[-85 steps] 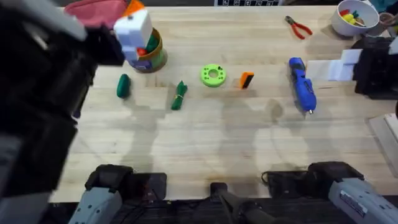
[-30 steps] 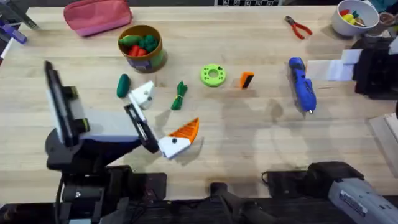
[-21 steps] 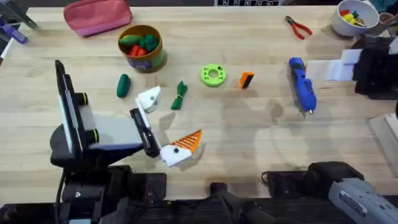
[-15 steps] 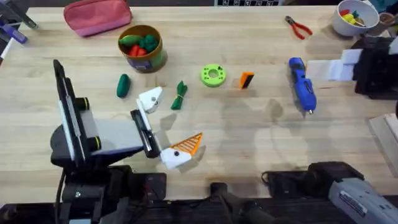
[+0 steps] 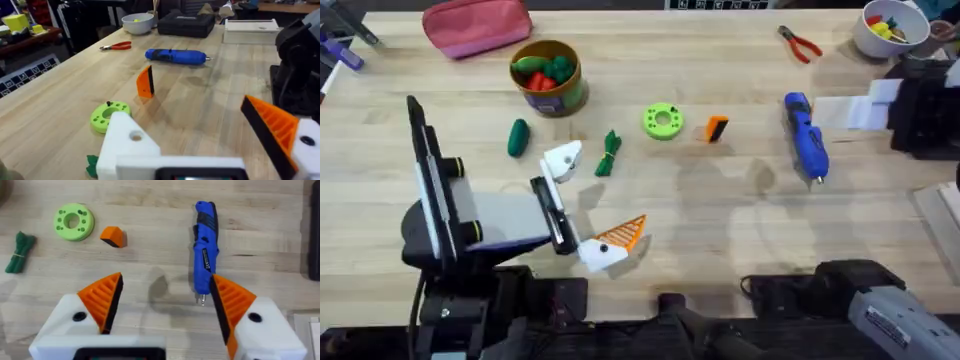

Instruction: Pick up the gripper from the table and insert it into the empty holder that is missing its gripper. Then pick up a screw, insert it into the mounting hole, and use the screwdriver to tighten it. Finally, clean up the table by picking up the vegetable and placing it into the bucket.

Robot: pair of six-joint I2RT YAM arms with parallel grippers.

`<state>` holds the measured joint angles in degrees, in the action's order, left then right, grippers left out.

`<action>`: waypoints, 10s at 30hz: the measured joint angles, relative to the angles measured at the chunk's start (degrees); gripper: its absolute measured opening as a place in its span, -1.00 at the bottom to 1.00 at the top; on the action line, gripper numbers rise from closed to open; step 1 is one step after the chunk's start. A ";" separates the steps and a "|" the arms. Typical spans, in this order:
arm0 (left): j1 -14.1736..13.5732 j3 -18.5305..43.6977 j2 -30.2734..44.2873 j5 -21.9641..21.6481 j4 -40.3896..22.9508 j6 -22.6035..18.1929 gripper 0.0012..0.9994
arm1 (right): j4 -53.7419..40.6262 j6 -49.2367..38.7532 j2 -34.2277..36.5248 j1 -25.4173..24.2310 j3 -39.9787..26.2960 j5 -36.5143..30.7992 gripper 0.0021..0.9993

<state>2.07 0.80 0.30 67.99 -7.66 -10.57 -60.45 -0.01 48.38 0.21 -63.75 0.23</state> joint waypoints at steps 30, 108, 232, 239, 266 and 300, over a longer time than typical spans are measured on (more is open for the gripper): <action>0.00 0.00 0.00 0.00 -0.01 3.77 0.97 | 0.00 0.00 0.02 0.00 0.00 0.00 0.99; 0.00 0.00 0.00 0.00 -0.02 3.77 0.97 | -4.86 15.64 49.80 21.00 -20.52 -2.10 0.99; 0.00 0.00 0.02 0.17 -0.04 3.79 0.97 | 64.59 40.66 3.31 11.45 37.48 47.12 -0.99; 0.00 0.00 0.00 0.17 -0.04 3.77 0.97 | 76.70 39.11 14.01 11.43 37.53 58.69 -0.99; 0.00 0.00 0.01 0.17 -0.04 3.79 0.97 | 104.69 48.29 23.74 13.03 37.68 76.49 -0.99; 0.00 0.00 0.00 0.17 -0.04 3.78 0.97 | 96.52 52.97 42.04 16.98 27.89 85.47 -0.99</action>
<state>2.07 0.80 0.30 68.16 -7.70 -6.80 36.07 52.96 90.42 17.19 -35.85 85.70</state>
